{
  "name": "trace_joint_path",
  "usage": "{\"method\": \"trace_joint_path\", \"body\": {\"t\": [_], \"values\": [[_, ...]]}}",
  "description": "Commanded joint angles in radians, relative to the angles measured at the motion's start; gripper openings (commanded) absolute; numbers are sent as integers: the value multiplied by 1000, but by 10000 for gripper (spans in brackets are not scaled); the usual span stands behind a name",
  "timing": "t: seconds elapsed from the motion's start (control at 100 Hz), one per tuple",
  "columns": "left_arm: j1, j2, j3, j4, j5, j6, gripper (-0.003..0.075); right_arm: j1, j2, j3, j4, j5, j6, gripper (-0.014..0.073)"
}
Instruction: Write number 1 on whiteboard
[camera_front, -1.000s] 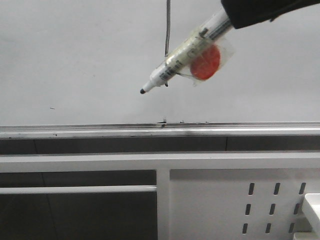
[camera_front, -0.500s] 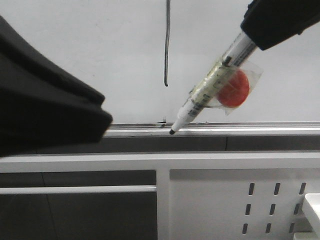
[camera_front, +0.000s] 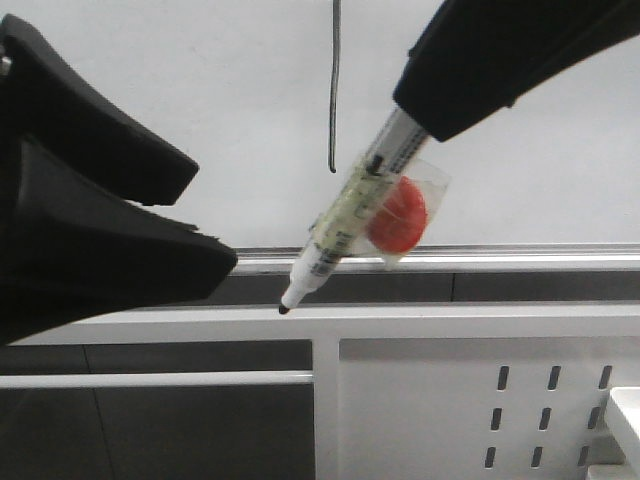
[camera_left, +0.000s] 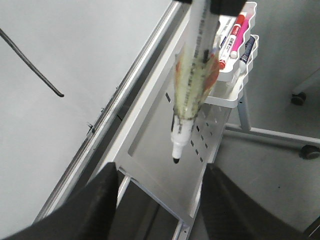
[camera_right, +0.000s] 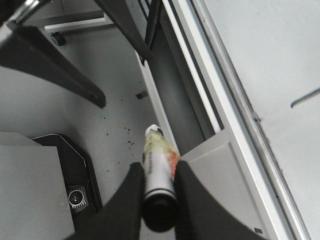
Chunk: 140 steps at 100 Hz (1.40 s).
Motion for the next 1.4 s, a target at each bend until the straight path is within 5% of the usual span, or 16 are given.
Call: {"method": "trace_joint_path", "body": {"t": [0.0, 0.79, 0.88, 1.01, 1.39], "values": [[-1, -4, -33, 31, 39, 2, 351, 1, 4, -49, 1, -70, -5, -71], [-1, 181, -125, 144, 102, 2, 344, 54, 15, -60, 5, -111, -5, -71], [-1, 181, -125, 144, 102, 2, 264, 54, 15, -60, 5, -111, -5, -71], [-1, 181, -127, 144, 94, 2, -20, 54, 15, -60, 17, -111, -5, -71], [-1, 181, -128, 144, 87, -4, -20, 57, 15, -60, 21, -106, -5, -52]]}}
